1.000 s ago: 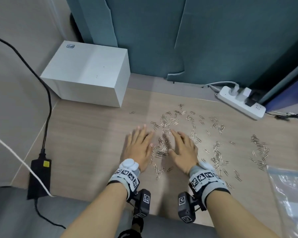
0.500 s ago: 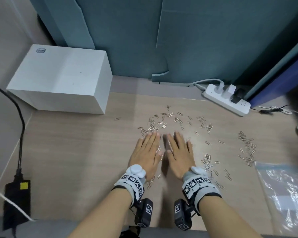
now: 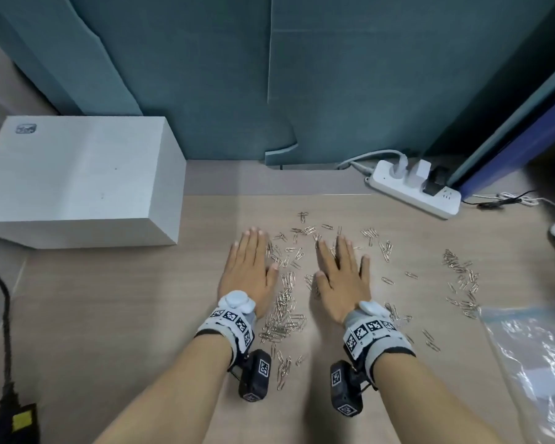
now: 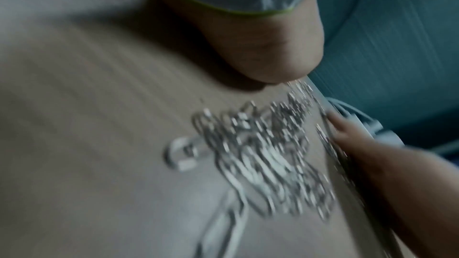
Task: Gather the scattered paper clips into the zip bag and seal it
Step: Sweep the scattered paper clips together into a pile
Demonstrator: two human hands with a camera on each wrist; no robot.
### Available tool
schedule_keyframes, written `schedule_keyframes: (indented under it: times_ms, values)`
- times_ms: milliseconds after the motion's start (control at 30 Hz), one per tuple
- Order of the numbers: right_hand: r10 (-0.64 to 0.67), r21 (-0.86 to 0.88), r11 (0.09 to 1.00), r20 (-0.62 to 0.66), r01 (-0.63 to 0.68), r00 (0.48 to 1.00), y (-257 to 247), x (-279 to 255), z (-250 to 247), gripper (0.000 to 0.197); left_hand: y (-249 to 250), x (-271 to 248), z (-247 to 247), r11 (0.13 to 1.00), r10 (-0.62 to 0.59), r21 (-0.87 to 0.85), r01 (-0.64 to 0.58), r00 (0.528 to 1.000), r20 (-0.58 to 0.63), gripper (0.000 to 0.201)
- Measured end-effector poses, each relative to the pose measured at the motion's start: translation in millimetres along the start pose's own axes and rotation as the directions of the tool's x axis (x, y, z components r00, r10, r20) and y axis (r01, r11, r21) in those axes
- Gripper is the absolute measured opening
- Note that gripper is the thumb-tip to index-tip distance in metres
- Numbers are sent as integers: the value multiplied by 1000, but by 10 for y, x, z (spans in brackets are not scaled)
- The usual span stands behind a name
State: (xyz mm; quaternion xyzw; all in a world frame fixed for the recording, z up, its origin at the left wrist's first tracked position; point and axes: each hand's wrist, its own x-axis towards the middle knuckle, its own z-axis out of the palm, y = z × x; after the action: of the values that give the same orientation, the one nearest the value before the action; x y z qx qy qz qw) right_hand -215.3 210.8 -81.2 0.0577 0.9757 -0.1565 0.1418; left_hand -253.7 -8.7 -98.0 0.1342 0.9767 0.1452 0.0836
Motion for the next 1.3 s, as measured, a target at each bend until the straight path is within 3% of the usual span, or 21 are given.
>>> schedule_keyframes:
  times_ms: [133, 233, 400, 533, 733, 1067, 1300]
  values:
    - [-75, 196, 977, -62, 86, 995, -120, -105, -58, 65, 298, -19, 46, 960, 278, -46, -275, 954, 109, 65]
    - [-14, 197, 979, -159, 46, 987, 23, 83, -181, 65, 283, 258, -3, 967, 252, -62, -247, 964, 82, 63]
    - [88, 52, 995, -37, -86, 995, 299, 518, -222, 64, 318, 861, -8, 961, 275, -52, -271, 957, 96, 61]
    - [6, -89, 996, -18, -7, 1000, 329, 563, -179, 63, 397, 1025, 73, 932, 358, 23, -362, 927, 108, 60]
    - [-60, -58, 996, 43, 63, 997, 383, 553, -236, 67, 393, 1014, 107, 896, 444, -28, -444, 890, 106, 57]
    - [-136, 87, 988, 122, 126, 983, 179, -166, -26, 64, 512, 243, 167, 898, 435, -146, -416, 889, 143, 57]
    - [-205, 161, 972, 220, 172, 954, 137, -785, 75, 77, 615, -553, 201, 929, 357, -160, -333, 919, 164, 58]
